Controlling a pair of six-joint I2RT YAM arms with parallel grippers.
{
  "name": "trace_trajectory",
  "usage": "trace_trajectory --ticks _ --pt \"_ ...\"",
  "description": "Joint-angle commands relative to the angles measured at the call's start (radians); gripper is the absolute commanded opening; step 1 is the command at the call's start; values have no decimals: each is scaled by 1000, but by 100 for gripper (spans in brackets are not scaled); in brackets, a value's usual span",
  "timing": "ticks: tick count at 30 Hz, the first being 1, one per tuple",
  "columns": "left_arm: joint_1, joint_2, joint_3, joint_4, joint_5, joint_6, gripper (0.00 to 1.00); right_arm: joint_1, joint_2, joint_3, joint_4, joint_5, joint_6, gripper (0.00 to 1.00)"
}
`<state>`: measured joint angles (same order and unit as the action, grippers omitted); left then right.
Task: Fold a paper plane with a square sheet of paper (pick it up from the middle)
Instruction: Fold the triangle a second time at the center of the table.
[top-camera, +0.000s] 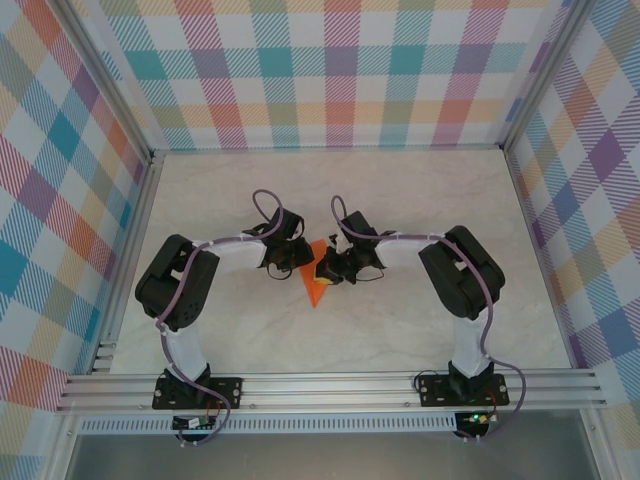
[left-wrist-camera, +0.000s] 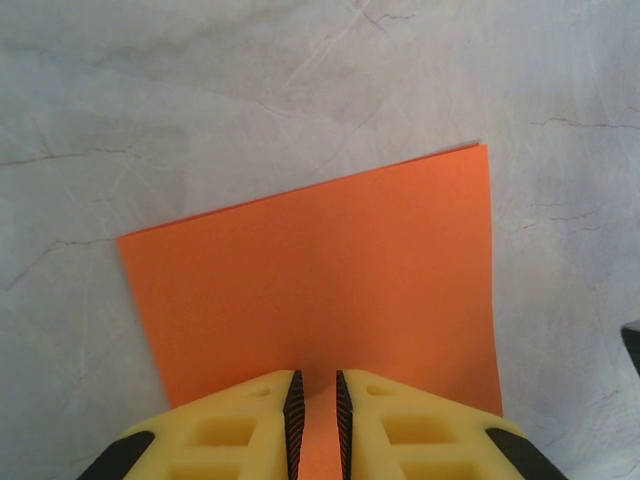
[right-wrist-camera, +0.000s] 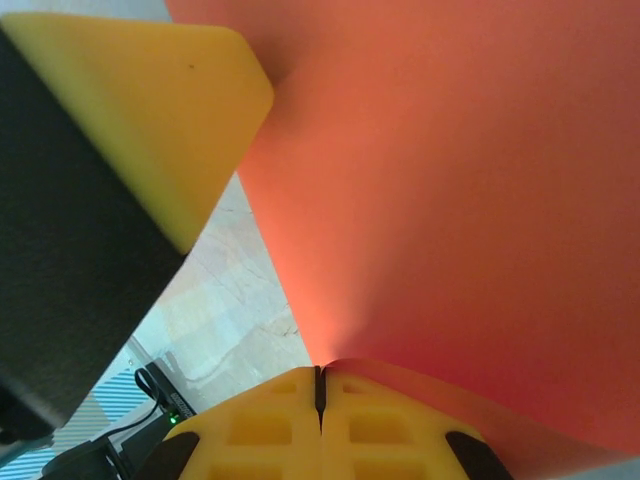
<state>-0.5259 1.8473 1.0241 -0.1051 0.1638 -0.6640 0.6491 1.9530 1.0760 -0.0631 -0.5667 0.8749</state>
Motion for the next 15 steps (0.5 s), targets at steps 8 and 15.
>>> trace_trajectory --ticks 8,15 --pt "11 46 7 -67 -20 19 20 13 39 37 36 -37 -23 1" --pt "10 50 10 -70 -20 20 20 14 59 47 46 -40 -25 1"
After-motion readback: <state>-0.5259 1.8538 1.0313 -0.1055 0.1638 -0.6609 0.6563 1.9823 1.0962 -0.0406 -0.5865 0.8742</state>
